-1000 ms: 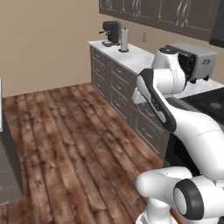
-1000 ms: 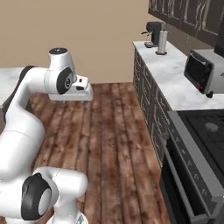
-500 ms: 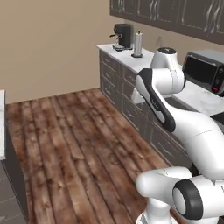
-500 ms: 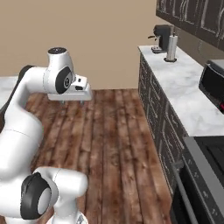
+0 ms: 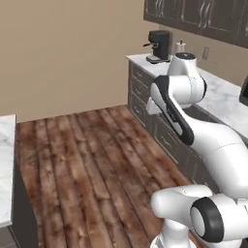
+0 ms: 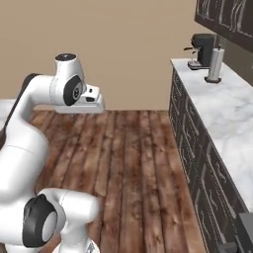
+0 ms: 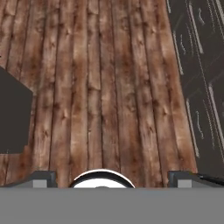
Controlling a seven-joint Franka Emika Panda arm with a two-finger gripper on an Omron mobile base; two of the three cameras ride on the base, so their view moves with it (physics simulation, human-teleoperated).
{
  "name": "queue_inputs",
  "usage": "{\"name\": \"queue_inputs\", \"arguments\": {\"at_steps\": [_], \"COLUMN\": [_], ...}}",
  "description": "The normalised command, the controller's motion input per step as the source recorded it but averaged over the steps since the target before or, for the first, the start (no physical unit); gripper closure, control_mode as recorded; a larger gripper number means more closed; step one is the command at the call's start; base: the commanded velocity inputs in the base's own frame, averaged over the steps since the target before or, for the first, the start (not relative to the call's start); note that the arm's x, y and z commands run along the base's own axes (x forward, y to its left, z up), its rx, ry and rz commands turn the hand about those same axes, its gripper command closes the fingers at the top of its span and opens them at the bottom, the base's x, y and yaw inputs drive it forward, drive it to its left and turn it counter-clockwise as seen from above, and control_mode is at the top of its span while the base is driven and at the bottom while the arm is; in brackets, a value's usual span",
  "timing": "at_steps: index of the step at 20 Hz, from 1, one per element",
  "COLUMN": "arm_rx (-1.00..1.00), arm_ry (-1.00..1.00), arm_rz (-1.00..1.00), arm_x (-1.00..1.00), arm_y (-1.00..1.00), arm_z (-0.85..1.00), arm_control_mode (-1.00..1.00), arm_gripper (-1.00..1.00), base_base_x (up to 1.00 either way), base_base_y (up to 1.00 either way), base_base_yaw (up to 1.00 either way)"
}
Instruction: Navigate to the electric kettle.
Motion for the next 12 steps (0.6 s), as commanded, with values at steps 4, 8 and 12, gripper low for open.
{"name": "queue_inputs", "arguments": {"at_steps": [4,8,12], "arm_rx": [0.00,0.00,0.00], "arm_ry": [0.00,0.00,0.00], "arm_rz": [0.00,0.00,0.00], "arm_x": [0.00,0.00,0.00], "arm_y": [0.00,0.00,0.00], "arm_z": [0.00,0.00,0.00], "arm_control_mode": [1.00,1.00,1.00], "arm_gripper": [-1.00,-1.00,-1.00], "base_base_x": [0.67,0.56,0.46], "base_base_y": [0.00,0.00,0.00], "base_base_yaw": [0.41,0.49,0.54]}}
